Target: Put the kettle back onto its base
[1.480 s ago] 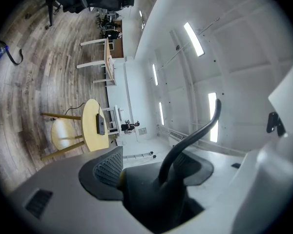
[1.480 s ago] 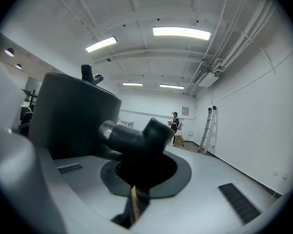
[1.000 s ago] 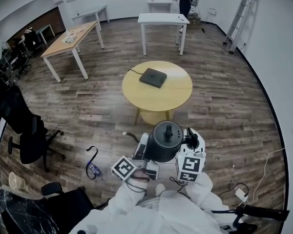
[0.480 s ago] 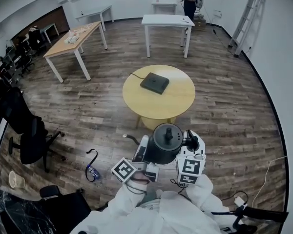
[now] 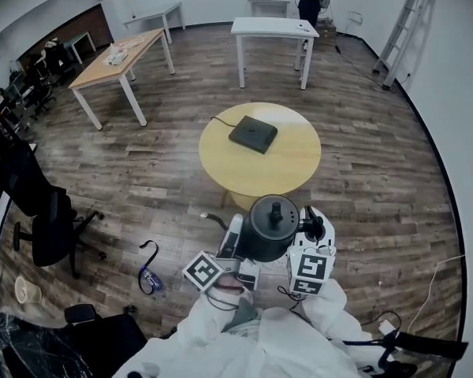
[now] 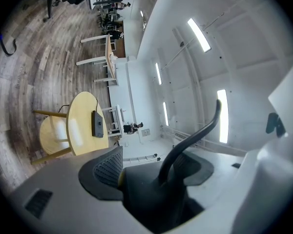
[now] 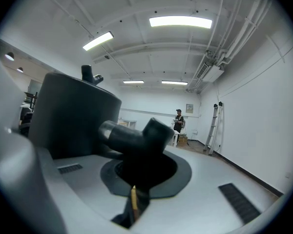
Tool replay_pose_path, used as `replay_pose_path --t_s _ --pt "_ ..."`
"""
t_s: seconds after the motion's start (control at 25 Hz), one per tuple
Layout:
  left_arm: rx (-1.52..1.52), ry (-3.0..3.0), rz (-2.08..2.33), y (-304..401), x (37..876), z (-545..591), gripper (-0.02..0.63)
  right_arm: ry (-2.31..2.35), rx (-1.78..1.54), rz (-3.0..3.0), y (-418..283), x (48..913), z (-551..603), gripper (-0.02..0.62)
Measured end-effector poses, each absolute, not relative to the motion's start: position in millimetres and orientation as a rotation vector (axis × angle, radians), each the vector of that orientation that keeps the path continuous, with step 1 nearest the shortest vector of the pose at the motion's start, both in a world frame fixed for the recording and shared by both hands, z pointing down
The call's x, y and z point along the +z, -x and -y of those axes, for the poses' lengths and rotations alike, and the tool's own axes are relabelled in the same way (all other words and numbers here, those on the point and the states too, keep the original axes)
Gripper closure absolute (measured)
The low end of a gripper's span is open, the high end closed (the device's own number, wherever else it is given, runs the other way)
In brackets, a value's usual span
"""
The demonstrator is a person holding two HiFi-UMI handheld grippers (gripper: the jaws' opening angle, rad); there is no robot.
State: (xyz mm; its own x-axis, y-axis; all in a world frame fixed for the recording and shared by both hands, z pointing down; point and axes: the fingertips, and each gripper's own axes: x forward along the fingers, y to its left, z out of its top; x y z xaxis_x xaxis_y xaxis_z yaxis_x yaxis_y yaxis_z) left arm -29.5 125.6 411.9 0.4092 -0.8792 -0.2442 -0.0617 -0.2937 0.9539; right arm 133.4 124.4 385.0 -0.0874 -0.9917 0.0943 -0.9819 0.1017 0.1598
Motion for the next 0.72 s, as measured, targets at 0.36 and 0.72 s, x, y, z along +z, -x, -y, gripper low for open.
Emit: replay_pose_path --t_s 0.36,0.72 --pt "-1.011 -1.668 0.842 33 416 -61 0.285 -1.998 -0.086 2.177 -131 386 -61 0.574" --pt "-1.008 -1.66 0.823 38 411 3 0.285 -2.016 -0.085 2.16 -125 382 1 0.574"
